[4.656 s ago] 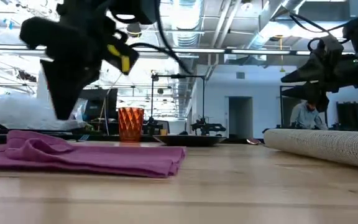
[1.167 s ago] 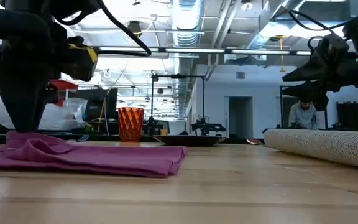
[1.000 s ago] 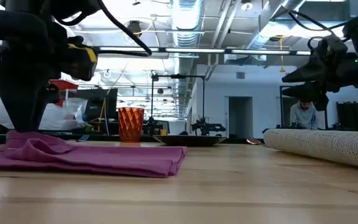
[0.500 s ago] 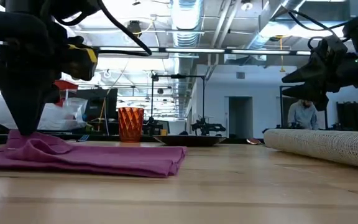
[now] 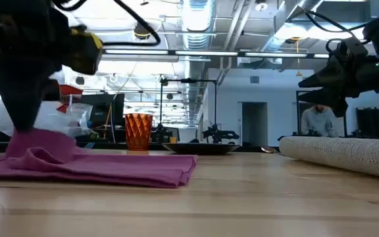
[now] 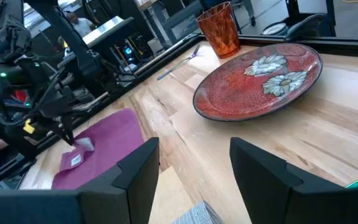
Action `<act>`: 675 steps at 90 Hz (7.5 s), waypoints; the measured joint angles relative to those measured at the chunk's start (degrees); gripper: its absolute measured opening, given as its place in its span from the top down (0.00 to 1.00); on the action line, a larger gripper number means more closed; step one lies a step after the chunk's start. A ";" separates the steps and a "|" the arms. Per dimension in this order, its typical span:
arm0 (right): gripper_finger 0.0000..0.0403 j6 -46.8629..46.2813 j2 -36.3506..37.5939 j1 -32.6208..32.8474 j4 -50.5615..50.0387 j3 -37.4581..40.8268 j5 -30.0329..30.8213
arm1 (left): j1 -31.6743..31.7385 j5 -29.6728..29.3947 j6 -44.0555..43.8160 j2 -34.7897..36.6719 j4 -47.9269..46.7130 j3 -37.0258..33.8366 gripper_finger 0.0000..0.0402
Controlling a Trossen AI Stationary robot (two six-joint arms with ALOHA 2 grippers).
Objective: Set table place
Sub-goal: Fold the purple table napkin
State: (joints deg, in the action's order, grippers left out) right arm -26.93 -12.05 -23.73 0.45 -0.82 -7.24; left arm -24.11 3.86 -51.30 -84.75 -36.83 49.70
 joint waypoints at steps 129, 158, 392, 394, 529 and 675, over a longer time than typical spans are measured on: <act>0.54 -0.09 0.00 0.11 0.02 0.02 -0.07 | 12.68 -3.31 9.85 0.00 2.51 2.22 0.87; 0.54 -0.09 0.00 0.11 0.02 0.02 -0.14 | 11.69 0.75 17.67 -0.43 3.58 2.24 0.66; 0.54 -3.73 0.00 0.11 0.01 0.02 -0.23 | 6.28 6.58 15.01 -11.10 -28.17 40.74 1.00; 0.54 -4.01 0.00 0.11 0.02 0.02 -0.23 | 5.99 6.36 15.01 -11.11 -28.17 40.70 1.00; 0.54 -4.09 0.00 0.13 0.02 0.04 -0.24 | 25.91 22.24 18.55 -17.35 0.25 9.82 1.00; 0.54 -9.10 0.00 0.13 0.55 0.09 -3.31 | 32.76 0.08 -12.64 -10.79 -4.93 2.38 0.88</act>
State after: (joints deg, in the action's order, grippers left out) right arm -36.03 -12.05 -23.59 0.99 -0.73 -10.55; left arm 8.64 3.94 -63.94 -95.54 -41.75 52.09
